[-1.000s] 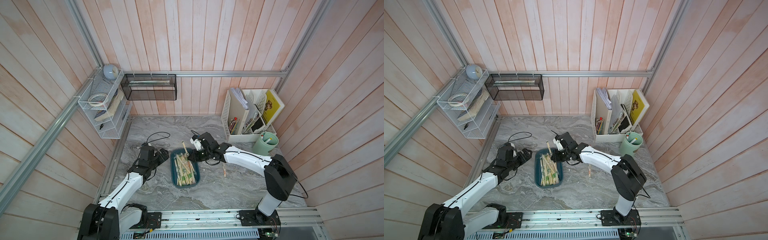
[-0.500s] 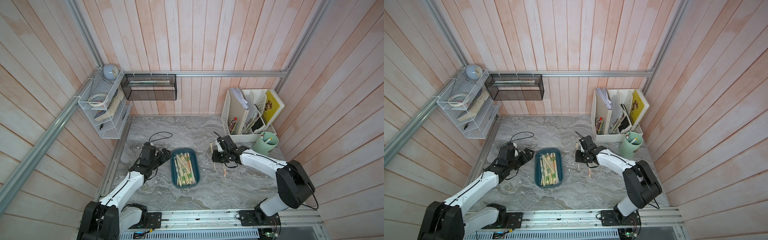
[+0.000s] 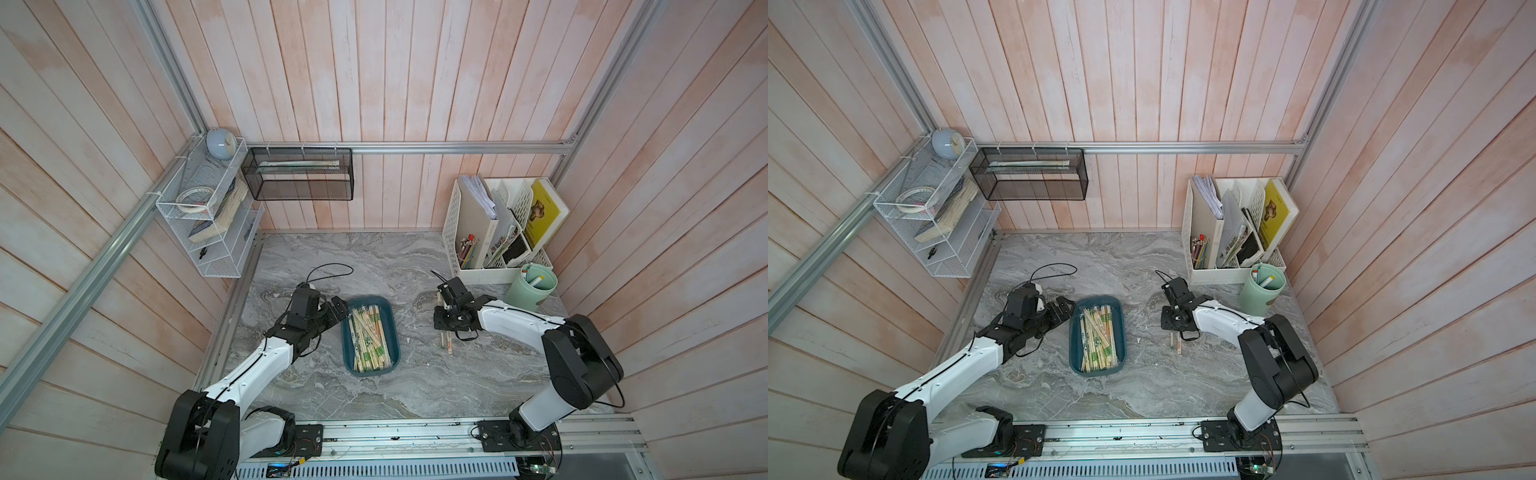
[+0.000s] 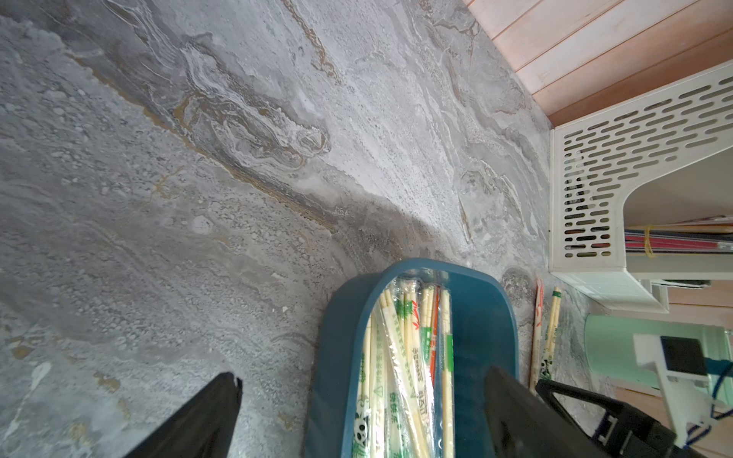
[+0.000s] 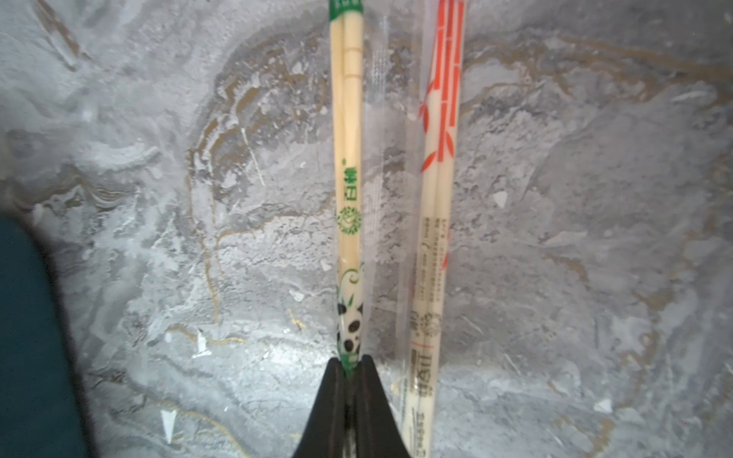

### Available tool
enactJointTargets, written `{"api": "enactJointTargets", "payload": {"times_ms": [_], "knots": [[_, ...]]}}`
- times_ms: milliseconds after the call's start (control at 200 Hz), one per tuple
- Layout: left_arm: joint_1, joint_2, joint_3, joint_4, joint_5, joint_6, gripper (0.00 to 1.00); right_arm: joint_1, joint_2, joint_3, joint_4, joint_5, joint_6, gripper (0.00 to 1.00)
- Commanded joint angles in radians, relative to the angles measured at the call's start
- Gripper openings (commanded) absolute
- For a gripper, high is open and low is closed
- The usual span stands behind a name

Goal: Take the paired disposable chopsticks out of the storage box
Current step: Place the paired disposable chopsticks at the center of the board.

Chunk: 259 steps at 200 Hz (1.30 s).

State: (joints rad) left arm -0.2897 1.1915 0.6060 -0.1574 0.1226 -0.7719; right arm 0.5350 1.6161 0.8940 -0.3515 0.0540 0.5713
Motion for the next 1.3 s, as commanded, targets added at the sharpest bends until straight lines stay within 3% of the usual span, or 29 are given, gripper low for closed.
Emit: {"api": "enactJointTargets", "payload": {"times_ms": [0,365,820,1290], "knots": [[-0.006,0.005,0.019,0.015,-0.009,-0.007,1.0,-0.007,0.018,-0.018,-0.022,0.042,-0.01,0.05],[-0.009,0.007,0.012,0.024,-0.009,-0.009,1.0,-0.009,0.026,-0.02,-0.015,0.04,-0.014,0.22],[-0.012,0.008,0.002,0.035,-0.003,-0.012,1.0,-0.003,-0.021,-0.02,-0.02,0.003,-0.019,0.3],[-0.017,0.014,-0.012,0.052,0.001,-0.025,1.0,0.062,-0.063,0.039,-0.032,-0.034,-0.018,0.68]]}}
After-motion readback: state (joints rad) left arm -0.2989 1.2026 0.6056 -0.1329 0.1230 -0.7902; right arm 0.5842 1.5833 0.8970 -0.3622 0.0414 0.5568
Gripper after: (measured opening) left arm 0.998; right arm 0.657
